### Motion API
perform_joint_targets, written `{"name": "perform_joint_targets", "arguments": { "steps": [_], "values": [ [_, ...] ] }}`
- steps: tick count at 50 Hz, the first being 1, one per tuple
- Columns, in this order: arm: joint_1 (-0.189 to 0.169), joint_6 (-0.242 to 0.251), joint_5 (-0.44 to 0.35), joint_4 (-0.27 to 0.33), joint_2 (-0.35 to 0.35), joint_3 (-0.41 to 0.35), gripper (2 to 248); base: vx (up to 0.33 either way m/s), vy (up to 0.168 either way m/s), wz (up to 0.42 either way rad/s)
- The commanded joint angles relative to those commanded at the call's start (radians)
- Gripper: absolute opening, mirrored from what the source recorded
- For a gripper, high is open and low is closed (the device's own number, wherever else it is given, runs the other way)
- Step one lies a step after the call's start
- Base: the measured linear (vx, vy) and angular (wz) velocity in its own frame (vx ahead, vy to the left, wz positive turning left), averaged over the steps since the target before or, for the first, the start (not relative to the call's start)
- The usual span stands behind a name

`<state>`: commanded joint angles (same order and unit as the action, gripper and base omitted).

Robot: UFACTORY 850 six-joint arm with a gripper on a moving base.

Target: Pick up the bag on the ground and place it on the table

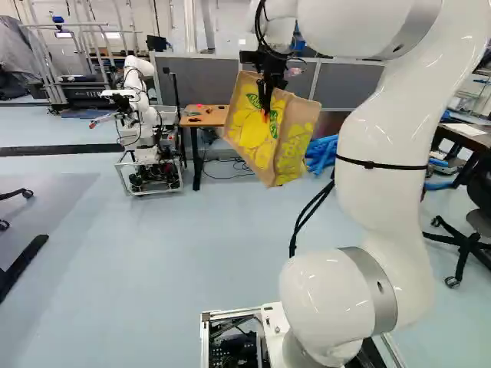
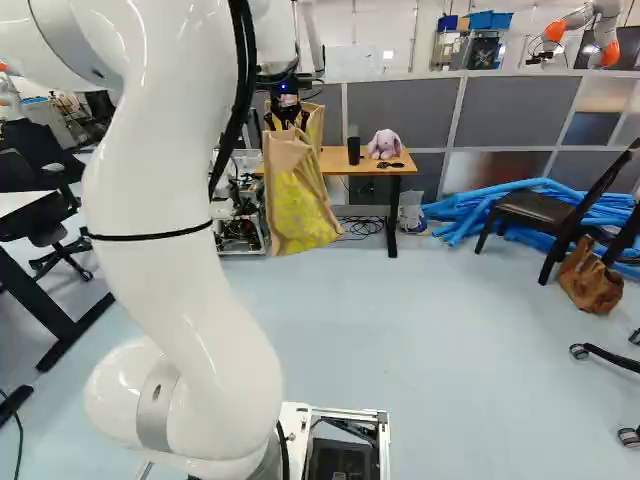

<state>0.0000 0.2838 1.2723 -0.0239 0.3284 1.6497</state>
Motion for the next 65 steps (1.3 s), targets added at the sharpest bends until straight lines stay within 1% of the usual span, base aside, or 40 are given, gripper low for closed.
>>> {"name": "perform_joint_targets", "arguments": {
  "steps": [15,65],
  "values": [
    [0.000,0.000,0.028,0.000,0.020,0.025,21,0.000,0.000,0.000],
    [0.000,0.000,0.028,0.000,0.020,0.025,21,0.008,0.000,0.000]
  ]
}}
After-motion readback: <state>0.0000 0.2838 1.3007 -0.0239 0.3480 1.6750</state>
